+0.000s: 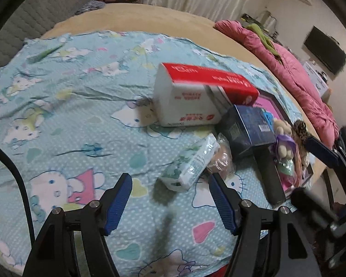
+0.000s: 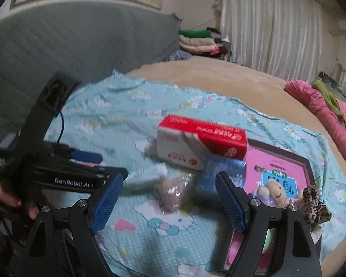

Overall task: Organize soft objects
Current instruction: 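Grasp the white wrapped packet with the left gripper while the right grasps the clear bag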

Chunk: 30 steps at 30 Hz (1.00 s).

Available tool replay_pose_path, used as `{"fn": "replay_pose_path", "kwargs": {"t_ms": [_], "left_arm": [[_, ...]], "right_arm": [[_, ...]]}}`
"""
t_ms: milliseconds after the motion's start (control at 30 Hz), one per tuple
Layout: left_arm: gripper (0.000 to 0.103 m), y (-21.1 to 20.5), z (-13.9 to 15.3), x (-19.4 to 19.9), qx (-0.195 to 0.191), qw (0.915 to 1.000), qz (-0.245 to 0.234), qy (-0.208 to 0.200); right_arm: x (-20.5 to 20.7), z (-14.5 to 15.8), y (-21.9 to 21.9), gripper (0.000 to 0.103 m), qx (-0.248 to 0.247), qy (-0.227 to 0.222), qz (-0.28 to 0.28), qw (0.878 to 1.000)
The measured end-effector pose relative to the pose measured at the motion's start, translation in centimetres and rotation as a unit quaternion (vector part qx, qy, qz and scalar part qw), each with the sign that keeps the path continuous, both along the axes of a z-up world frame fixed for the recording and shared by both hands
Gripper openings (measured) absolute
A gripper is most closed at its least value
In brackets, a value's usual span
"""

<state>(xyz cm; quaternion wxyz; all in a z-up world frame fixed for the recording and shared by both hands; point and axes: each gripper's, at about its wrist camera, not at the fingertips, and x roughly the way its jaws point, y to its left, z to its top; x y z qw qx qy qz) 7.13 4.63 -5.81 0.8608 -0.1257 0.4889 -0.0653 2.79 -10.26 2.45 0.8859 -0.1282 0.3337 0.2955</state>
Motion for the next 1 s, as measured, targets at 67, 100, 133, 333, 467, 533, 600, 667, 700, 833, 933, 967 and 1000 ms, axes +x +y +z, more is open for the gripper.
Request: {"fn": "replay_pose_path", "kwargs": {"t_ms": [67, 100, 133, 333, 467, 533, 600, 667, 700, 833, 933, 967, 1000], "left_arm": [[0.069, -0.7, -0.3, 0.4, 0.008, 0.9999, -0.013, 0.000], [0.069, -1.0, -0.4, 0.6, 0.013, 0.9998, -0.018, -0.002], [0.069, -1.4, -0.5, 0.9, 0.017, 0.9996, -0.024, -0.004], [0.068, -2.5, -1.6, 2.9, 0.044, 0.9980, -0.045, 0.002], [0.062, -2.1, -2.7, 3.8, 0.032, 0.9979, -0.055, 0.012], [0.055, -1.7, -3.0, 4.1, 0.017, 0.9982, -0.057, 0.009], [0.031, -1.2, -3.1, 4.3, 0.000, 0.9983, -0.058, 0.004], [0.028, -0.9, -3.2, 4.5, -0.006, 0.9983, -0.058, 0.004], [0.027, -0.5, -3.3, 4.6, -0.014, 0.9982, -0.058, 0.002], [0.024, 1.0, -3.4, 4.8, -0.048, 0.9978, -0.047, -0.001], [0.023, 2.1, -3.2, 4.8, -0.062, 0.9972, -0.041, -0.007], [0.023, 2.3, -3.1, 4.7, -0.066, 0.9970, -0.039, -0.008], [0.023, 2.6, -3.1, 4.6, -0.068, 0.9969, -0.036, -0.010]], "right_arm": [[0.1, -0.7, 0.1, 0.083, -0.015, 0.000, 0.000, 1.000], [0.2, -1.0, 0.1, 0.083, -0.020, -0.001, 0.000, 1.000], [0.3, -1.3, 0.0, 0.083, -0.025, -0.001, -0.001, 1.000], [1.3, -2.3, -0.6, 0.083, -0.030, 0.012, -0.017, 0.999], [1.8, -3.0, -0.4, 0.083, -0.037, 0.015, -0.018, 0.999], [1.9, -3.5, 0.1, 0.083, -0.050, 0.013, -0.014, 0.999], [1.8, -4.0, 0.7, 0.083, -0.067, 0.007, -0.006, 0.998], [1.6, -4.6, 1.6, 0.083, -0.090, -0.008, -0.002, 0.996], [1.5, -5.0, 2.3, 0.083, -0.112, -0.024, -0.001, 0.993], [1.3, -6.6, 4.8, 0.083, -0.169, -0.068, 0.025, 0.983], [1.6, -7.7, 6.6, 0.083, -0.199, -0.085, 0.045, 0.975], [1.9, -8.1, 7.1, 0.082, -0.206, -0.084, 0.051, 0.974], [2.1, -8.3, 7.4, 0.081, -0.209, -0.084, 0.054, 0.973]]}}
